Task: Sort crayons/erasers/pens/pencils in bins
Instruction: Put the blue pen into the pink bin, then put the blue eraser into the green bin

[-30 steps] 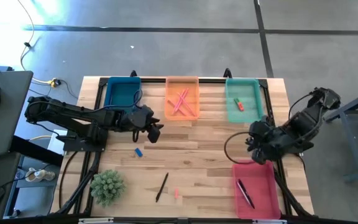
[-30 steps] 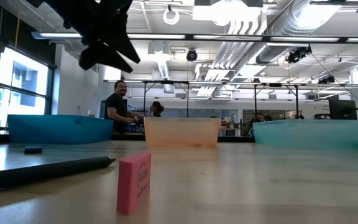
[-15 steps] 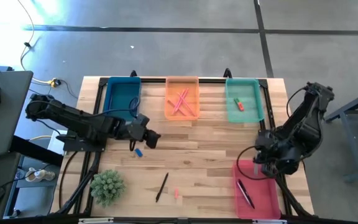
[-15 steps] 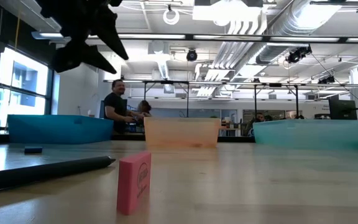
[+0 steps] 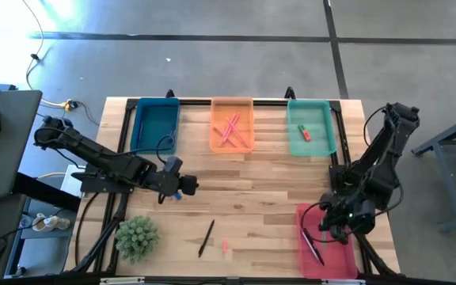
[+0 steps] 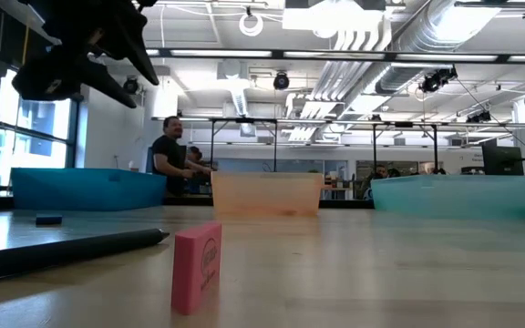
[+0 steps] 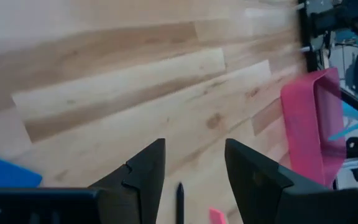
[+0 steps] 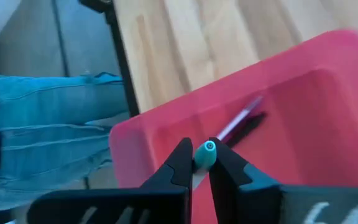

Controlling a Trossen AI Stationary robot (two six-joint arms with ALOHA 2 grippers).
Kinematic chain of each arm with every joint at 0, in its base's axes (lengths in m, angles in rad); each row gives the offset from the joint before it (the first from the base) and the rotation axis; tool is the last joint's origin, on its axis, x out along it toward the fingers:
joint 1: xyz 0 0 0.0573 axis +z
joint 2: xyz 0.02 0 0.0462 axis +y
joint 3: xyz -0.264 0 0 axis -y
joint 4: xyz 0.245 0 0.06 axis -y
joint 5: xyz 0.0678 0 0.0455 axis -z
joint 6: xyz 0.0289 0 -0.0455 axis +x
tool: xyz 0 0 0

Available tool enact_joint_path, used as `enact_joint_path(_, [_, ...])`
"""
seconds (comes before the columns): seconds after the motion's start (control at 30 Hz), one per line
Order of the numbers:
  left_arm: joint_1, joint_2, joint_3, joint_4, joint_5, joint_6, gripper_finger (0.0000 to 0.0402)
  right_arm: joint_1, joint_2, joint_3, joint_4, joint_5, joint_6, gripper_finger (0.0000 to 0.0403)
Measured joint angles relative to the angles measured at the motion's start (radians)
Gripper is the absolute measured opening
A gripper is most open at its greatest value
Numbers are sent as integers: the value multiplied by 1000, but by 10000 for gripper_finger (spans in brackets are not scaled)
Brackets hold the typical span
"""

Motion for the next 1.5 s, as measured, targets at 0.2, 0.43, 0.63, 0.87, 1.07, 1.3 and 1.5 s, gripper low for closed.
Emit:
enact_joint_path(0.2, [-42,0,0,0,23,-31,139,-3,1,-97,108,-31,42,12])
enact_joint_path(0.43, [-62,0,0,0,17,24,131,-3,1,-135,89,-62,39,12])
enact_joint_path(0.63, [-61,0,0,0,18,33,131,-3,1,-171,98,-84,69,27])
enact_joint_path(0.87, [-61,0,0,-2,17,3,131,-3,1,-175,101,-99,98,102])
enact_joint_path(1.07, [-61,0,0,-86,40,-77,132,-3,-6,-175,111,-109,153,142])
enact_joint_path(1.3, [-61,0,0,-107,23,-79,132,-3,-6,-175,113,-107,153,143])
enact_joint_path(1.5, [-55,0,0,-225,19,-91,132,-3,-6,-175,117,-24,163,142])
